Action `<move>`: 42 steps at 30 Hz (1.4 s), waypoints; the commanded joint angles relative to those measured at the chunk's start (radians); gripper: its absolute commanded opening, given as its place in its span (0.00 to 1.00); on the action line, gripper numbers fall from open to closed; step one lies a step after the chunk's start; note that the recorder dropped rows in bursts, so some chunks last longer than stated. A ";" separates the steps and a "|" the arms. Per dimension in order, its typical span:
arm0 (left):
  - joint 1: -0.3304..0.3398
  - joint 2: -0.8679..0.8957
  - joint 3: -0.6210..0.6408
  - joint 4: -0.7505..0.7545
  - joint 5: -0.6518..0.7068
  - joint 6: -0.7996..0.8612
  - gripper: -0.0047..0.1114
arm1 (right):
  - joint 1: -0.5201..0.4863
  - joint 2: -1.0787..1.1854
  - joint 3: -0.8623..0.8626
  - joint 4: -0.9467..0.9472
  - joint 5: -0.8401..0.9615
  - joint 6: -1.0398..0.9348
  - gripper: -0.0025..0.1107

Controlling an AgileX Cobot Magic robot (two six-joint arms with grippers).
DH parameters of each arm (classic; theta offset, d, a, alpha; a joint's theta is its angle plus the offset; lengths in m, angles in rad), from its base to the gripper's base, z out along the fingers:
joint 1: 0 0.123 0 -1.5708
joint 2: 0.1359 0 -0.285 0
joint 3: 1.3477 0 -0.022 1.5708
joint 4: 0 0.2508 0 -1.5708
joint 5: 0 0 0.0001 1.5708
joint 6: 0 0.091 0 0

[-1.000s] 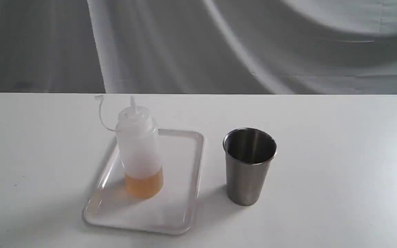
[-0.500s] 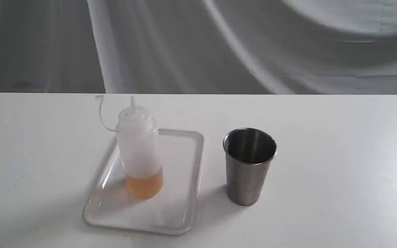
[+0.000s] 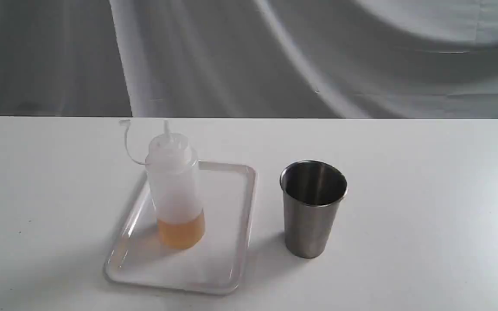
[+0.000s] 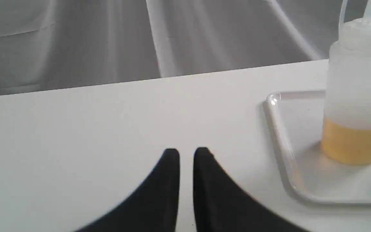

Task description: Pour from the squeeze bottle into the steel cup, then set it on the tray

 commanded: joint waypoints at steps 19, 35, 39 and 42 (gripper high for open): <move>-0.002 -0.005 0.004 0.002 -0.007 -0.002 0.11 | -0.008 -0.004 0.003 0.008 0.022 -0.005 0.95; -0.002 -0.005 0.004 0.002 -0.007 -0.002 0.11 | -0.006 -0.004 0.003 0.008 0.020 -0.005 0.95; -0.002 -0.005 0.004 0.002 -0.007 -0.002 0.11 | -0.006 -0.004 0.003 0.008 0.020 -0.005 0.95; -0.002 -0.005 0.004 0.002 -0.007 -0.002 0.11 | -0.006 -0.004 0.003 0.008 0.020 -0.005 0.95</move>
